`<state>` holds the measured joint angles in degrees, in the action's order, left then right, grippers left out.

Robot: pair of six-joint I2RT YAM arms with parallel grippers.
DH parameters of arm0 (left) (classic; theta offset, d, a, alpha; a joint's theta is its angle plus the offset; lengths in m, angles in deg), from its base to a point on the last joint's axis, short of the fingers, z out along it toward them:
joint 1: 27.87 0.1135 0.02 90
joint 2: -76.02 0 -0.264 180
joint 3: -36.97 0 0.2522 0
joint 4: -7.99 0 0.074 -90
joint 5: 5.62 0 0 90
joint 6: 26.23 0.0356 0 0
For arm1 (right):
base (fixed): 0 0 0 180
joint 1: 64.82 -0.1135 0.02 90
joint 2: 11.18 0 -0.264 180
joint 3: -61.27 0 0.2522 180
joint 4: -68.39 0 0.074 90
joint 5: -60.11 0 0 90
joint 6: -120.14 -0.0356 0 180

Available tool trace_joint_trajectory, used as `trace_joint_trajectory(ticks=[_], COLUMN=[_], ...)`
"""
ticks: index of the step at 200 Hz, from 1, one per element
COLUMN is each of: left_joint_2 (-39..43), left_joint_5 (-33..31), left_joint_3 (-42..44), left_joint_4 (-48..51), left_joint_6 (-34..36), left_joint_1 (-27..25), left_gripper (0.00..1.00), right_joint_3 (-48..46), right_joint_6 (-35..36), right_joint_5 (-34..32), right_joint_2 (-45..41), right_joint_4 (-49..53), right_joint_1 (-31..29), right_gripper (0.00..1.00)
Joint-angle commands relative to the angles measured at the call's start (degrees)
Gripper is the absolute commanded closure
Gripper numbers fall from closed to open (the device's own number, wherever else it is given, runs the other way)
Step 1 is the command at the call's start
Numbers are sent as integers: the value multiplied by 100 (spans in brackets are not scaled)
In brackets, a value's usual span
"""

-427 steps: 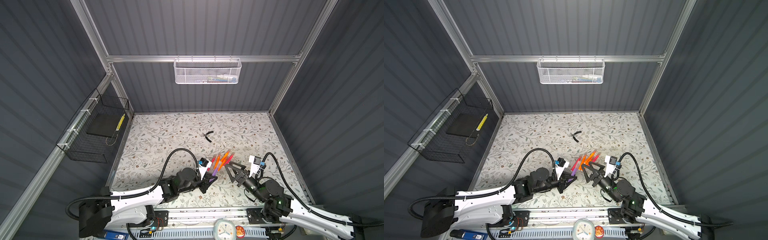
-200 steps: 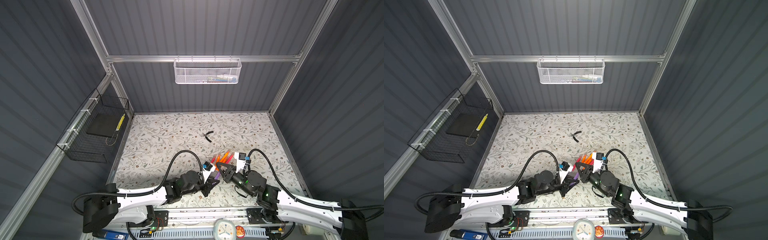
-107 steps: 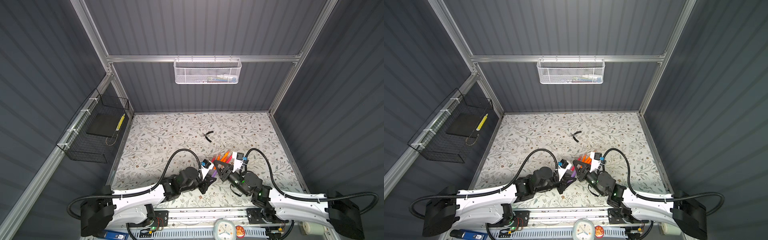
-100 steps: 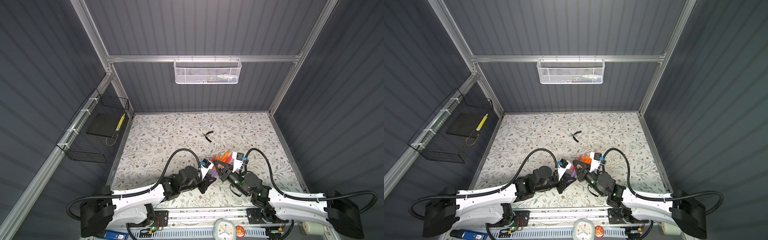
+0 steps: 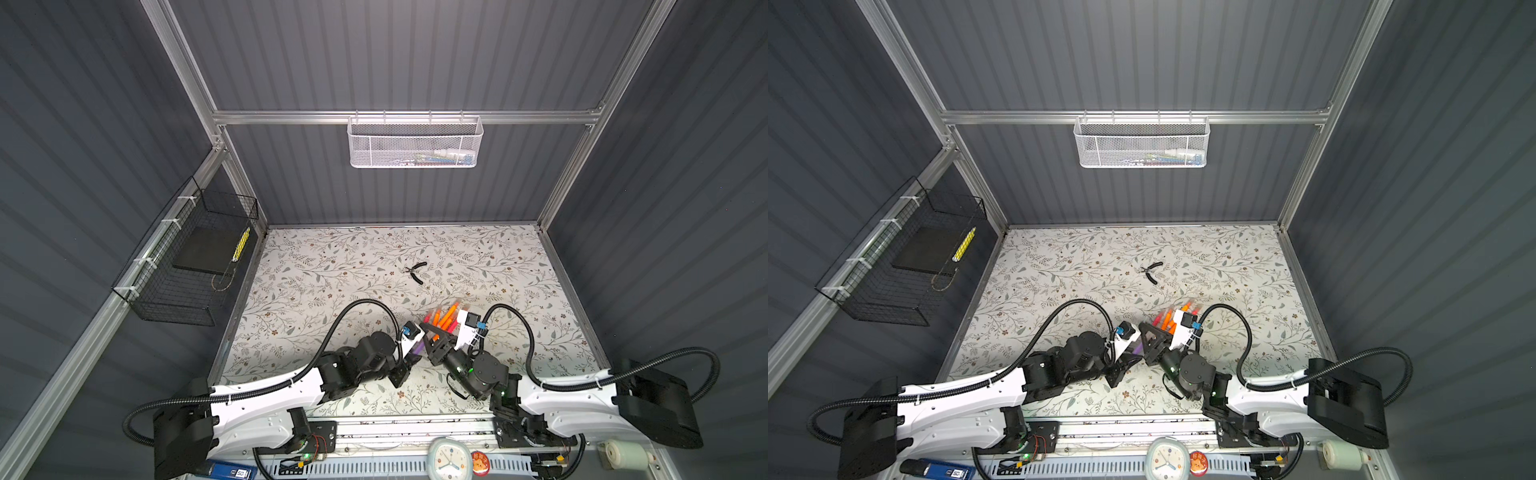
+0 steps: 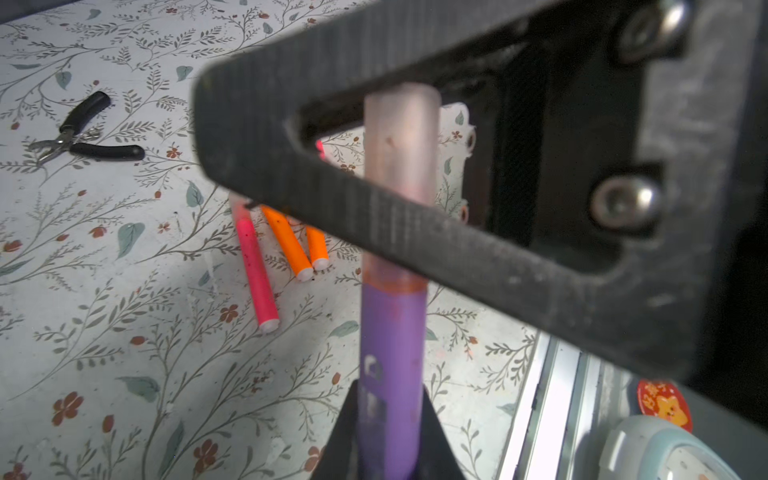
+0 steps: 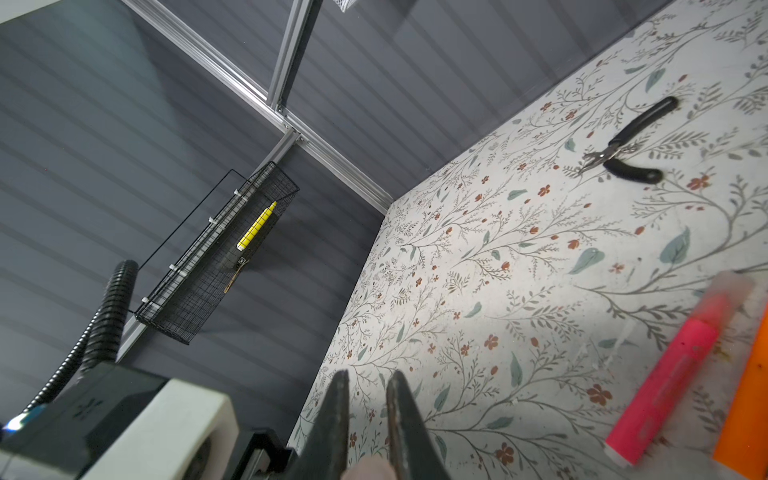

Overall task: Insert the pens into the pen caps
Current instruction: 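Press the cap down onto the purple marker with the right gripper, then withdraw the right gripper while the left gripper sets the capped marker down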

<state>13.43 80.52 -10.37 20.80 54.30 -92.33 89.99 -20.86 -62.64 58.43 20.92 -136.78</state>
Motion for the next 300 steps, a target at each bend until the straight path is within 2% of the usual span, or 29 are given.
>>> trace_joint_trajectory(ticks=[1, 22, 44, 84, 101, 121, 138, 158, 176, 180, 206, 256, 300], left_joint_2=[78, 184, 384, 628, 647, 604, 525, 197, -231, -340, -1018, -2125, -2965], left_joint_5=[-1734, -1214, -954, -934, -783, -633, -700, -802, -990, -1017, -1382, -1659, -1838], left_joint_3=[-860, -896, -835, -453, -263, -91, 195, 461, 478, 464, 259, -536, -1192], left_joint_4=[-1751, -1646, -1553, -1445, -1417, -1287, -1355, -1452, -1377, -1359, -1093, -373, 257], left_joint_6=[-217, -436, -535, -640, -695, -779, -911, -1144, -1375, -1402, -1643, -2127, -2703], left_joint_1=[362, 608, 695, 693, 698, 689, 683, 685, 689, 690, 689, 688, 685], left_gripper=[100, 100, 100, 100, 100, 100, 100, 100, 100, 100, 100, 100, 100], right_joint_3=[83, -16, -72, 103, 364, 751, 618, 403, 197, 144, -62, 141, 492], right_joint_6=[-125, -32, 53, 298, 232, -558, -730, -974, -1136, -1148, -1237, -1583, -1748], right_joint_5=[1841, 1852, 1692, 1157, 695, -250, -500, -773, -814, -793, -585, -727, -814], right_joint_2=[471, 770, 642, -211, -744, -1277, -1764, -2383, -2918, -3021, -3486, -3532, -3147], right_joint_4=[213, -473, -368, 931, 2231, 4413, 5005, 5648, 6076, 6124, 6515, 7527, 8003], right_joint_1=[-886, -916, -907, -890, -862, -750, -584, -417, -302, -102, 236, 516, 654], right_gripper=[100, 100, 100, 100, 100, 74, 58, 47, 40, 38, 26, 2, 1])
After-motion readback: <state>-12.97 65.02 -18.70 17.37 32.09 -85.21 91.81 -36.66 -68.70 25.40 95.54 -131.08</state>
